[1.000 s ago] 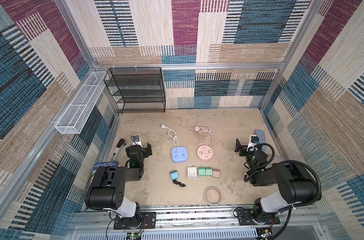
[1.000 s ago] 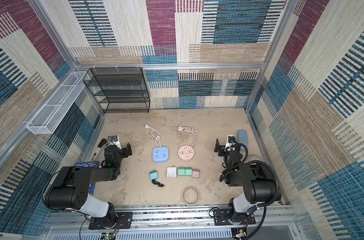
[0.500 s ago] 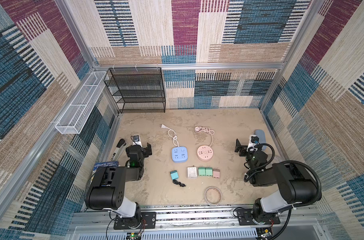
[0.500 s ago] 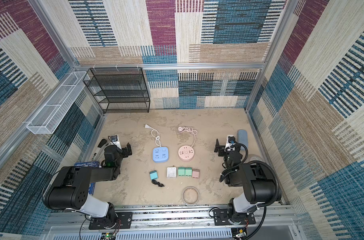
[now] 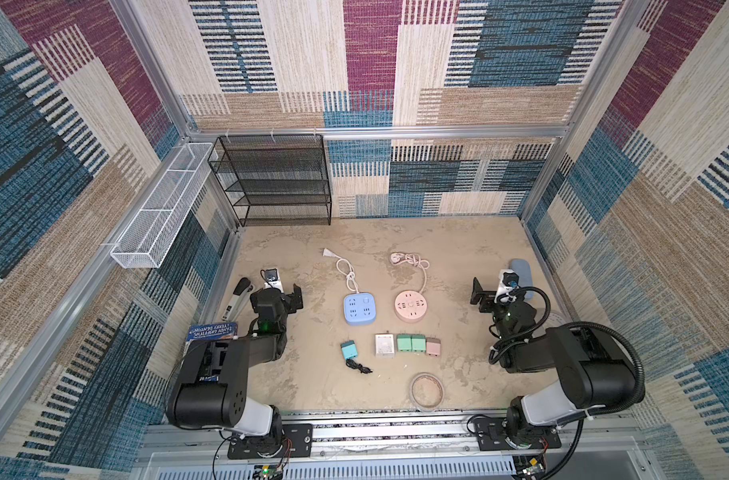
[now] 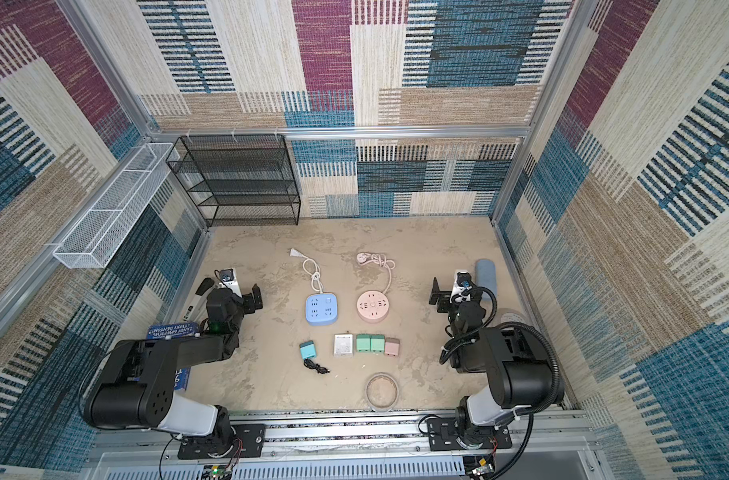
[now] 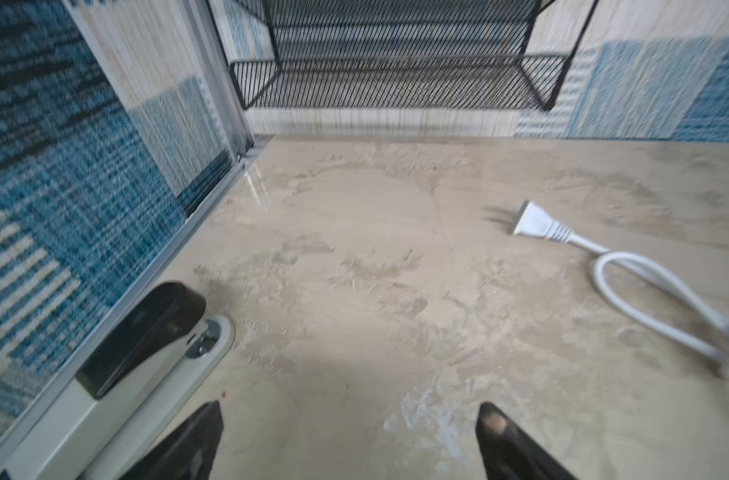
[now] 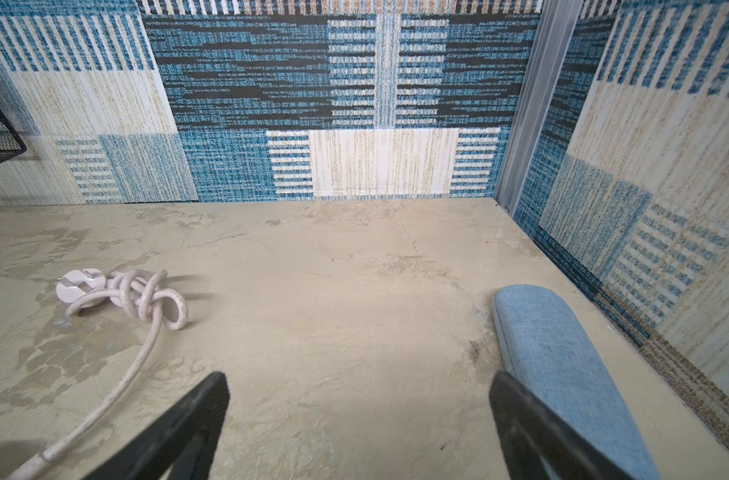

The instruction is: Insert the plug

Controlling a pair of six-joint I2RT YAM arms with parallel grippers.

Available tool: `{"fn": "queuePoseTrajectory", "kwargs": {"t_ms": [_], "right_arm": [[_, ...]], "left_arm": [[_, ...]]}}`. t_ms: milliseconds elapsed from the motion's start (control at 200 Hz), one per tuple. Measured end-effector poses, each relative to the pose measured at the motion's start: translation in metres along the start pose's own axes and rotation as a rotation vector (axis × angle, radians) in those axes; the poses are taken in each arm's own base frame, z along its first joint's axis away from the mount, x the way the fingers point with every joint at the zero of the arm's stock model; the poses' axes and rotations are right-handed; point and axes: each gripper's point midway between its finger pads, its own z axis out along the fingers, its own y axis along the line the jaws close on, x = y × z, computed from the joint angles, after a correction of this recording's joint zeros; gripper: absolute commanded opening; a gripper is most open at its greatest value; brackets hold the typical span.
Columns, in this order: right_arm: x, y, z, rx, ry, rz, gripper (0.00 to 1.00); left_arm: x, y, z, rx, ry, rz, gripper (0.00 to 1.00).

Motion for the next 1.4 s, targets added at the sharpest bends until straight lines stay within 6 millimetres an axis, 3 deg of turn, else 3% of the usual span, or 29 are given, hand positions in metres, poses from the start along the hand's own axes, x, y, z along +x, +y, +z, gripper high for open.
{"fn": "queuePoseTrajectory", "kwargs": {"t_ms": [70,125,225,356,441,591,691,821,951,1217,1402], "right_arm": [[-0.029,0.005,0.011,-0.007,-0.037,-0.003,1.0],[-0.057,0.009,0.019,-0.011,-0.068,0.006,1.0],[-0.094,0.009,0.035,0.007,-0.05,0.089,1.0],[-0.107,0.018,0.033,0.012,0.062,0.224,1.0],[-0.102,0.036,0.013,-0.018,0.154,0.295,0.96],[-0.093,0.074,-0.028,-0.098,0.295,0.387,0.85],[-0.07,0.097,-0.059,-0.148,0.422,0.418,0.75],[-0.039,0.103,-0.089,-0.136,0.566,0.447,0.66],[-0.014,0.119,-0.11,-0.157,0.697,0.44,0.59],[0.034,0.164,-0.143,-0.196,0.921,0.347,0.55],[0.061,0.178,-0.157,-0.178,1.009,0.286,0.47]], "left_arm": [[-0.042,-0.002,-0.013,0.006,-0.073,-0.013,0.99],[-0.063,0.003,-0.024,-0.014,-0.117,-0.025,0.99],[-0.06,0.007,-0.036,-0.041,-0.095,-0.038,1.0],[-0.06,0.008,-0.046,-0.038,-0.032,-0.145,0.99],[-0.075,0.002,-0.05,-0.005,0.002,-0.258,1.0],[-0.09,-0.029,-0.064,0.171,0.102,-0.403,1.0],[-0.094,-0.048,-0.084,0.277,0.178,-0.438,1.0],[-0.097,-0.082,-0.117,0.401,0.272,-0.403,1.0],[-0.084,-0.114,-0.142,0.49,0.384,-0.329,1.0],[-0.035,-0.177,-0.178,0.659,0.602,-0.178,0.98],[-0.008,-0.197,-0.19,0.711,0.686,-0.106,0.97]]}}
